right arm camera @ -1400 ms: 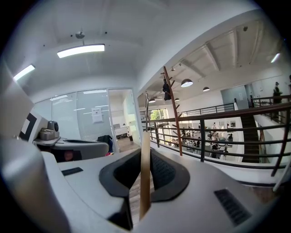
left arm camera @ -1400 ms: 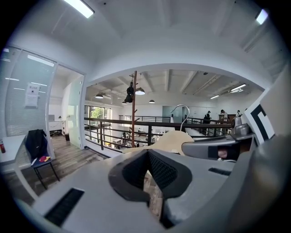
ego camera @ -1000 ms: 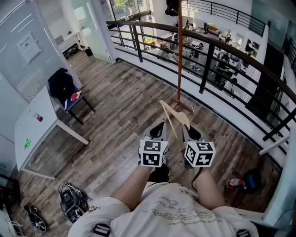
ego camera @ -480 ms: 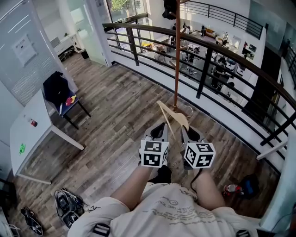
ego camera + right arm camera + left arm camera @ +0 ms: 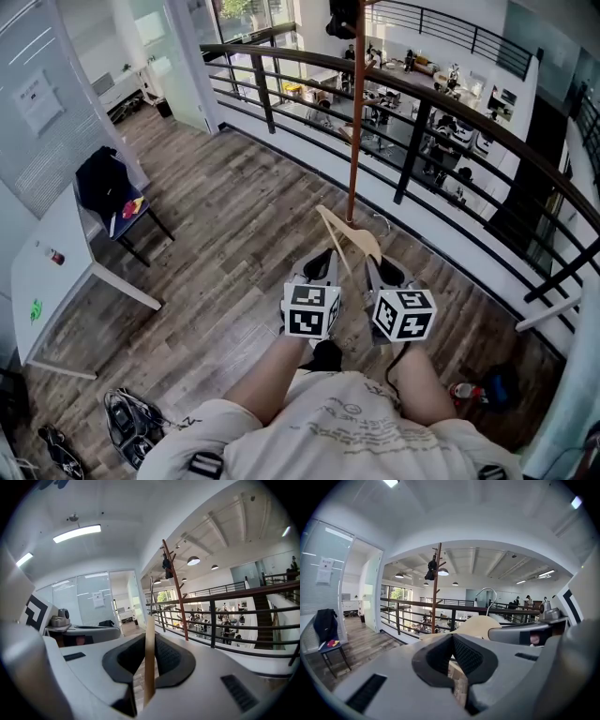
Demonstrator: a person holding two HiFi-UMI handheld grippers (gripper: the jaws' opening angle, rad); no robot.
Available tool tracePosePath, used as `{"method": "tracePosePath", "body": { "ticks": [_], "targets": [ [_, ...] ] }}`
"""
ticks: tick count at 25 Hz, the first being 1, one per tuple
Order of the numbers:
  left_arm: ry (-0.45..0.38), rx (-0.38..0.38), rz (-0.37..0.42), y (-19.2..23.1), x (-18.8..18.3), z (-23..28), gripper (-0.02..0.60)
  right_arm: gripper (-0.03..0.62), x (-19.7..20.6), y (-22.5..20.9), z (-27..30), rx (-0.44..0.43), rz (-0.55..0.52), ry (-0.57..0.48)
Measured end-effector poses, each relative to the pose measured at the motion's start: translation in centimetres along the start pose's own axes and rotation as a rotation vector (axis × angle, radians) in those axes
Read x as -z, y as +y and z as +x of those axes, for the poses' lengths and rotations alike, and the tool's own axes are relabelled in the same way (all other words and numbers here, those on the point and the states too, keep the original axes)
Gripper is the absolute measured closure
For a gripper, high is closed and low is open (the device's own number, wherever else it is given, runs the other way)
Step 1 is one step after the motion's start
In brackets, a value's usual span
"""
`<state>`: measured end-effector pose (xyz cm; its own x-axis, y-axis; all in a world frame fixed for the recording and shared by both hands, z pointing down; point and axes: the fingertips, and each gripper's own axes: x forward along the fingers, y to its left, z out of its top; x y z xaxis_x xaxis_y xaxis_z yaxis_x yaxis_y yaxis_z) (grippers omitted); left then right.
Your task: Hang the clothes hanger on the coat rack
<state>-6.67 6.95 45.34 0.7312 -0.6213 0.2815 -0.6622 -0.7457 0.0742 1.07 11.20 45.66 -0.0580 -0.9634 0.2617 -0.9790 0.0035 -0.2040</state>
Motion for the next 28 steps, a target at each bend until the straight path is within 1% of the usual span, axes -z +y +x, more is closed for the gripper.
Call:
{"method": "tracePosePath", "body": {
  "ticks": [3, 7, 19, 28],
  "targets": [
    [0.002, 0.008, -0.001, 0.5, -0.9, 2.3, 0.577, 0.543, -0.9, -1.1, 1.7, -0.013, 0.009, 0.001],
    [0.007, 0.012, -0.006, 1.5, -2.2, 5.3, 0.577, 0.543, -2.2, -2.8, 4.3, -0.010, 0.000, 0.008],
    [0.037, 0.012, -0.019, 6.1, -4.5, 14.2, 0.578, 0.543, -5.3, -6.5, 13.5, -0.023, 0.005, 0.025],
    [0.026, 0.009, -0.040, 10.3, -7.0, 20.5, 0.578, 0.543, -8.0, -9.1, 20.6, -0.030, -0.007, 0.034]
  ]
}}
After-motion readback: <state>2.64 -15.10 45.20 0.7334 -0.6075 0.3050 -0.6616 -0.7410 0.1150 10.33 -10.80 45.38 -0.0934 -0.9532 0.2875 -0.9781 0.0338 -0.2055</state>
